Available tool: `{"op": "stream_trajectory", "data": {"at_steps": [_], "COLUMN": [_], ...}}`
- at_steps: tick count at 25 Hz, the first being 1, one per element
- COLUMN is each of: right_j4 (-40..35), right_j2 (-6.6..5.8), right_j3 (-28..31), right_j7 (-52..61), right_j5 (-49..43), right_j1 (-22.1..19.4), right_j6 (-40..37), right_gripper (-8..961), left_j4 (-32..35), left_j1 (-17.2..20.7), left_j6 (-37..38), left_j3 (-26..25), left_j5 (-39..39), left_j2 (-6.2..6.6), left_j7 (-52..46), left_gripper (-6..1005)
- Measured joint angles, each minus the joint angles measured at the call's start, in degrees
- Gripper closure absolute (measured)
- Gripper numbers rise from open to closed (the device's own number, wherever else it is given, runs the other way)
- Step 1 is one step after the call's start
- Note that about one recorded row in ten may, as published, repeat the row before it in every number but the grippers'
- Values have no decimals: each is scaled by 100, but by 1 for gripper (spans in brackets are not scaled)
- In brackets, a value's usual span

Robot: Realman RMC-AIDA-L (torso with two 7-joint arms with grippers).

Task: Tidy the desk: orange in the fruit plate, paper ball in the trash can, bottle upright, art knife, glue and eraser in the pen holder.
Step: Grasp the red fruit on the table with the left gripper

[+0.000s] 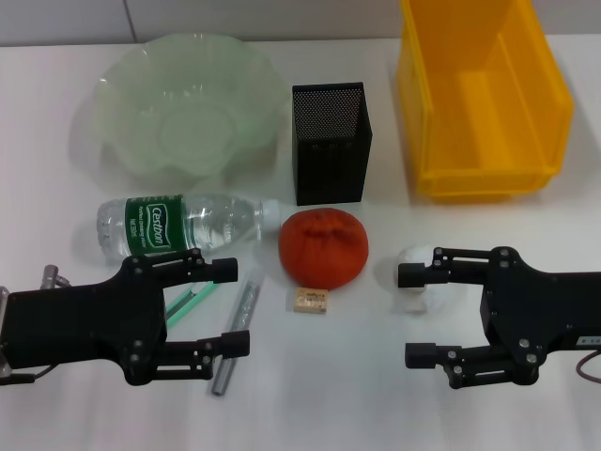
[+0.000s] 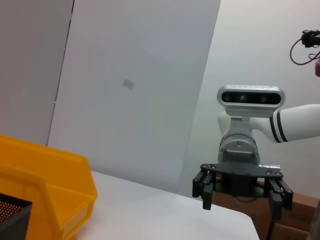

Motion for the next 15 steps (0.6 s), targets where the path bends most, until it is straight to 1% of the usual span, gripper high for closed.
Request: {"op": "stream_trajectory", "data": {"at_steps": [15], "right_j4": [175], "right_j2": [2], "right_j3": [9], "right_j7": [-98], "right_j5": [27], "right_j1": [46], "right_j6": [13], "right_gripper": [189], "left_j4": [-21], "left_j1": [-51], "left_j6": [-4], "left_j3": [-45], "left_j5": [-6], "left_j2": [-8], "left_j7": [61], "left_gripper": [210]}}
